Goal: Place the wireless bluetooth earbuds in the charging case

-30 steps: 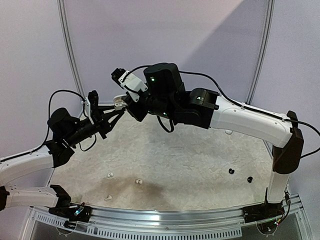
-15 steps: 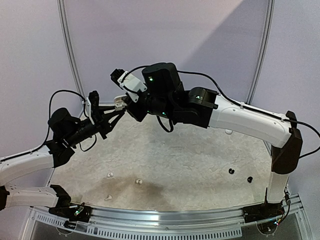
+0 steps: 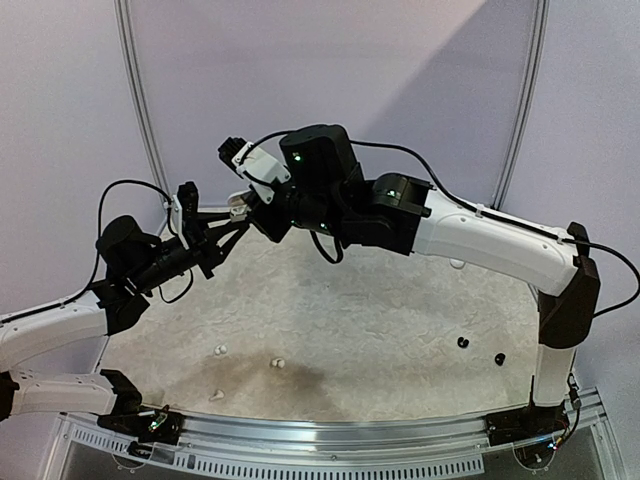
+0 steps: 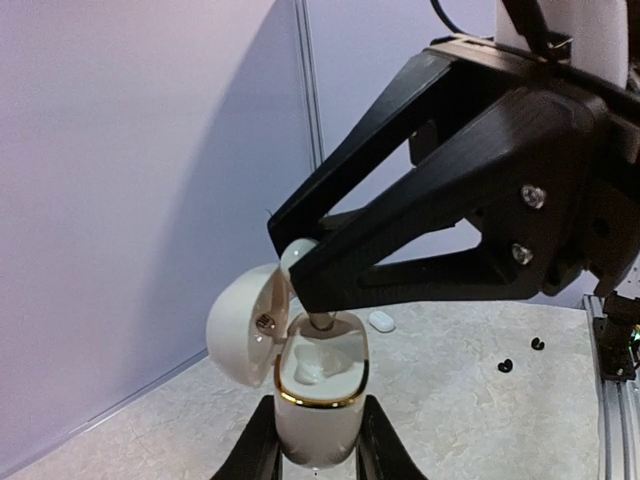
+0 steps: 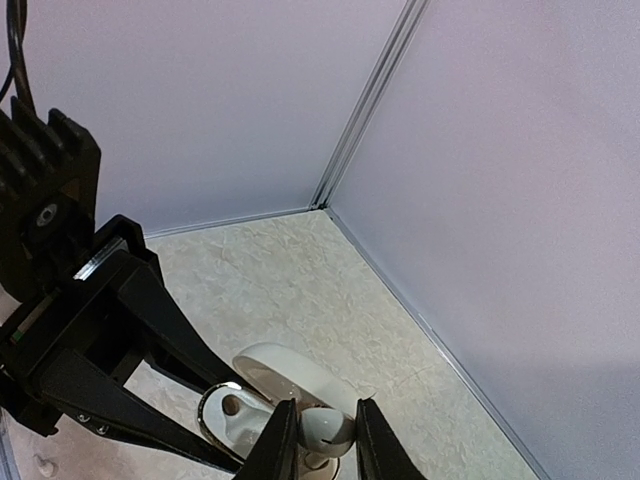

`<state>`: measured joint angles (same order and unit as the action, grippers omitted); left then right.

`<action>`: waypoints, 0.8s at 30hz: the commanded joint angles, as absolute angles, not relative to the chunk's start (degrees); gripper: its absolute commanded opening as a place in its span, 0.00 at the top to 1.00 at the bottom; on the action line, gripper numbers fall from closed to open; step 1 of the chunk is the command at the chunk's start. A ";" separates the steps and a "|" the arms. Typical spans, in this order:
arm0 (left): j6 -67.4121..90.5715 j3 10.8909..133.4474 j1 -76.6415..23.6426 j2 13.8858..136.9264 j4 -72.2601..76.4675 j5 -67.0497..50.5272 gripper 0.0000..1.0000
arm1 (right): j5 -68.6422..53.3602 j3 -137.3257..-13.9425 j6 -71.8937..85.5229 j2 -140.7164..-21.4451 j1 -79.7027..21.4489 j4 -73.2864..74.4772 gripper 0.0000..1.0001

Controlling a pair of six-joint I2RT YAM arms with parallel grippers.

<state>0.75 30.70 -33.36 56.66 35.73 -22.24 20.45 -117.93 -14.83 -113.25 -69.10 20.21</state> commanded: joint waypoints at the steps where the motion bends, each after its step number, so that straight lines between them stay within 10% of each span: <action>1: 1.84 31.64 -34.19 56.43 39.02 -21.71 1.00 | 20.87 -119.02 -13.77 -115.82 -69.19 24.44 0.81; 24: 3.88 31.55 -34.19 56.44 38.94 -21.17 1.00 | 22.76 -119.05 -11.97 -115.48 -69.22 24.06 0.76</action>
